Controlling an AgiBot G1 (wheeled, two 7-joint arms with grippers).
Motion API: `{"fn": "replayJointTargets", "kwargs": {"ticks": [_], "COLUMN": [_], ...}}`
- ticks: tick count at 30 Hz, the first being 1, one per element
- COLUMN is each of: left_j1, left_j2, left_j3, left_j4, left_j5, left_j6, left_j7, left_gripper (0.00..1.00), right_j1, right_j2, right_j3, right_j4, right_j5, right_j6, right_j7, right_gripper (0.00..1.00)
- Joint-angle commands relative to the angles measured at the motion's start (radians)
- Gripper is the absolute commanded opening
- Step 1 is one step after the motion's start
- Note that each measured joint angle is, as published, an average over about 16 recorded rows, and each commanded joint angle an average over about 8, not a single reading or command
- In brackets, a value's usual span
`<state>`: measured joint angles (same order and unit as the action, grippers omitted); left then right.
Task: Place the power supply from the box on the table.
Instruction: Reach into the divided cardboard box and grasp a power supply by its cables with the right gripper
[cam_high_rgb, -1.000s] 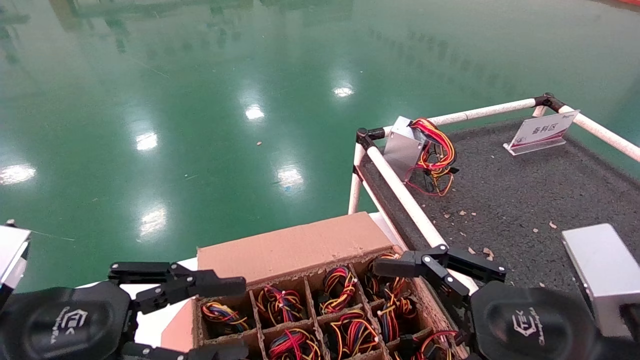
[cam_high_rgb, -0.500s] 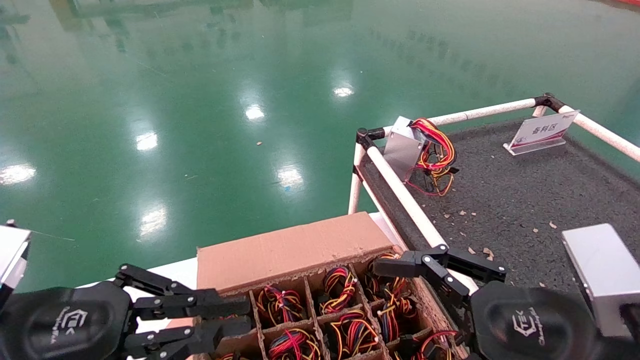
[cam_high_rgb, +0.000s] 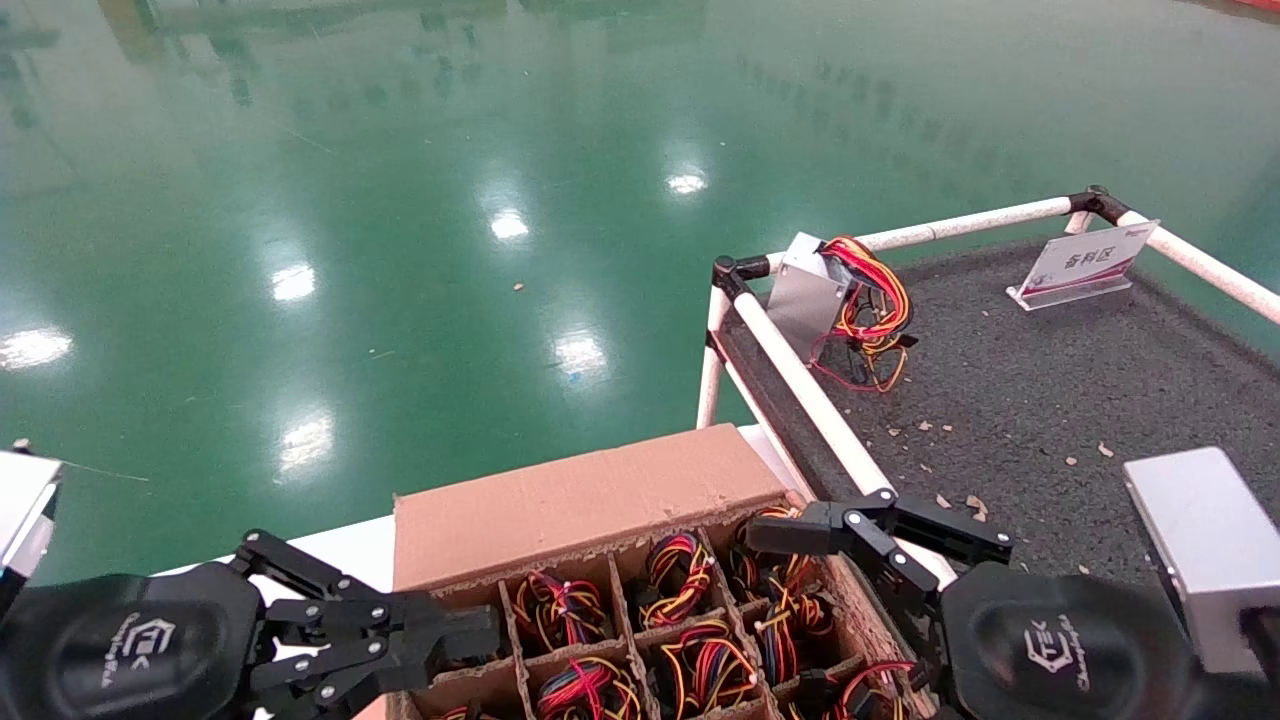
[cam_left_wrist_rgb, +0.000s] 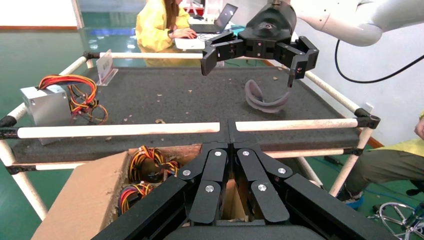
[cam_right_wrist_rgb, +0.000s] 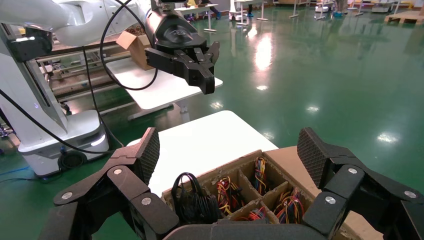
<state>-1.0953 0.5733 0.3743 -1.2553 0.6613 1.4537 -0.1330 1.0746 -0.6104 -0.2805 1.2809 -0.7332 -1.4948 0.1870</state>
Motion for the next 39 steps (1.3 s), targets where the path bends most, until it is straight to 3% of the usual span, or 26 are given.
{"fn": "replayJointTargets", "kwargs": {"ticks": [1, 27, 39], "left_j1": [0.000, 0.000, 0.000], "left_j2": [0.000, 0.000, 0.000], "left_j3": [0.000, 0.000, 0.000], "left_j4": [0.000, 0.000, 0.000], "left_j5": [0.000, 0.000, 0.000], "left_j6": [0.000, 0.000, 0.000], "left_j7": [0.000, 0.000, 0.000], "left_gripper": [1.00, 1.00, 1.00], "right_j1": [0.000, 0.058, 0.091], "right_j2": [-0.001, 0.046, 0.119], "right_j3": [0.001, -0.110, -0.206], "right_j4": [0.001, -0.145, -0.182], "right_j5": [0.002, -0.250, -0.325], "right_j6": [0.000, -0.053, -0.086], "right_j7": [0.000, -0.009, -0.097], "right_gripper": [1.00, 1.00, 1.00]}}
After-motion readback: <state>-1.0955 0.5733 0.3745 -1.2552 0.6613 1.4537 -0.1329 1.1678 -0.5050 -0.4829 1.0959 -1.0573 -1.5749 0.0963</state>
